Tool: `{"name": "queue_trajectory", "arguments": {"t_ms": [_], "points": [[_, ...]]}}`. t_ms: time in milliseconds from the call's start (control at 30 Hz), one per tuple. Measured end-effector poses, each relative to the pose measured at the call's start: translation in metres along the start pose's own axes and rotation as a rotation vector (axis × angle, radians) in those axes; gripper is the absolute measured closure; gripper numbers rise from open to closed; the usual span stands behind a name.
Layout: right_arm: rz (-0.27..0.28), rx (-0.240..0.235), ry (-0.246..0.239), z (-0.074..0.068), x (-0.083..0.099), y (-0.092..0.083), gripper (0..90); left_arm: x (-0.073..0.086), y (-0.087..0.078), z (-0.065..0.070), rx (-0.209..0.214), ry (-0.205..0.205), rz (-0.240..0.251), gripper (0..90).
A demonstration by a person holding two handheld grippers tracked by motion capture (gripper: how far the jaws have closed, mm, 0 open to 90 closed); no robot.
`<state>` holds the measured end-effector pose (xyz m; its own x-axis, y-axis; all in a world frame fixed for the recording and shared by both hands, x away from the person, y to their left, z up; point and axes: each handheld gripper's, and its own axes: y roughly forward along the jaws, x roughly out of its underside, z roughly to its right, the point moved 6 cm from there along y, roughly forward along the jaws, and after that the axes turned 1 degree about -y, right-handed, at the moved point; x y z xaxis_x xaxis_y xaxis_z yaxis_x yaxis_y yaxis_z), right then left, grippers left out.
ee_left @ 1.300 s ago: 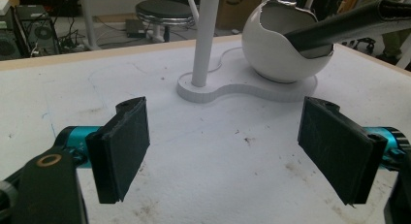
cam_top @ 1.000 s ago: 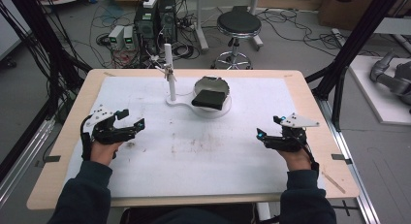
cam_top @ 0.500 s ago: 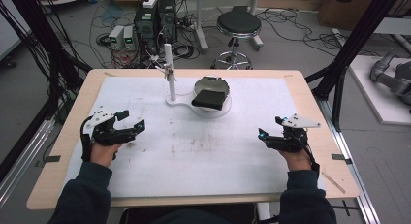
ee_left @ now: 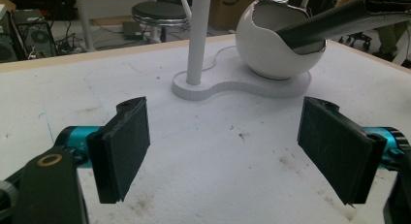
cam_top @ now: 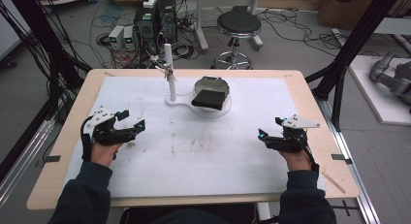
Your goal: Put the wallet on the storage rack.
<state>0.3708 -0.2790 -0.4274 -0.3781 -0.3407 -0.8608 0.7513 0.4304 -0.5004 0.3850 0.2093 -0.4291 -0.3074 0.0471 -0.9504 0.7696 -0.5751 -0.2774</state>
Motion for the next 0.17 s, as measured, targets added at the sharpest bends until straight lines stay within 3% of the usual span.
{"name": "queue_trajectory", "arguments": {"t_ms": [167], "points": [[0.003,0.000,0.001,0.0005,0.0005,-0.0006,21.1,0.0001,0.0005,-0.0005,-0.003,-0.008,0.002,19.3]]}}
